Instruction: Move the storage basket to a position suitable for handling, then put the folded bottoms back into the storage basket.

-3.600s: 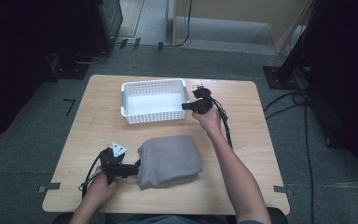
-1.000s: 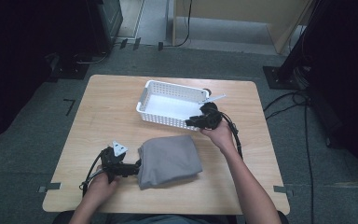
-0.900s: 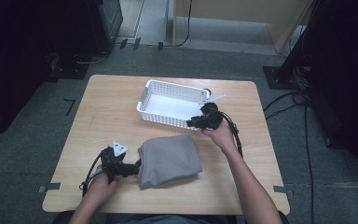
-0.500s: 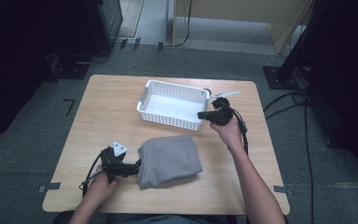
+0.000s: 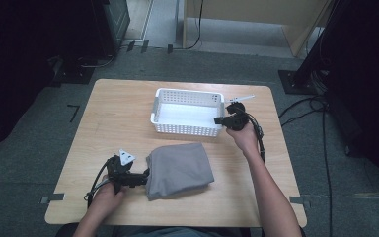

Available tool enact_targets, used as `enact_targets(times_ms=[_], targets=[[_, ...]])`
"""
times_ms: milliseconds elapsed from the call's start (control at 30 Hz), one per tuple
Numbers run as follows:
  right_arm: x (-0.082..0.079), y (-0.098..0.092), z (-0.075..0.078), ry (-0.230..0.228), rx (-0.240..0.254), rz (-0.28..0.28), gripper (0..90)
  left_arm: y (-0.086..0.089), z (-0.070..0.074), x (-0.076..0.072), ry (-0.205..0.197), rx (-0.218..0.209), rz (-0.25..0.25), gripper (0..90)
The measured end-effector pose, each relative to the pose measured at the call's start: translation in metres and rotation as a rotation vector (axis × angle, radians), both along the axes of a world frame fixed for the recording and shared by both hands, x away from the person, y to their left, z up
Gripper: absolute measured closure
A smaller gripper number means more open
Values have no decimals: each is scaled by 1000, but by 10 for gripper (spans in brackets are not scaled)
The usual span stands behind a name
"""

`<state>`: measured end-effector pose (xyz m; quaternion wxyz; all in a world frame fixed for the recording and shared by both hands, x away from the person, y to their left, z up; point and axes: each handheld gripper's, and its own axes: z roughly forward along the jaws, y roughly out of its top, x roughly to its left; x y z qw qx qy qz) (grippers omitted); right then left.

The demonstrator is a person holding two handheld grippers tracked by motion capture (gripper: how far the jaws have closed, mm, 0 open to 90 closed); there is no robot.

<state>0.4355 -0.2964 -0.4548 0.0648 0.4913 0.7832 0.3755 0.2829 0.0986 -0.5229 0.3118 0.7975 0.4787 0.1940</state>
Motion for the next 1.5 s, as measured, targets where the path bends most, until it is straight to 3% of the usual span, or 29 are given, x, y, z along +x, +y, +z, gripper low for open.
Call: enact_targets(times_ms=[267, 667, 833, 1067, 1200, 1500], targets=[[-5, 2, 5, 19, 24, -2, 841, 0, 0, 0, 0, 0, 0, 0], [-46, 4, 22, -18, 56, 0, 650, 0, 0, 0, 0, 0, 0, 0], [-58, 5, 22, -36, 54, 9, 630, 0, 0, 0, 0, 0, 0, 0], [-75, 7, 19, -41, 49, 18, 549, 0, 0, 0, 0, 0, 0, 0], [-85, 11, 13, -9, 45, 8, 503, 0, 0, 0, 0, 0, 0, 0], [-100, 18, 3, 8, 39, 10, 459, 0, 0, 0, 0, 0, 0, 0]])
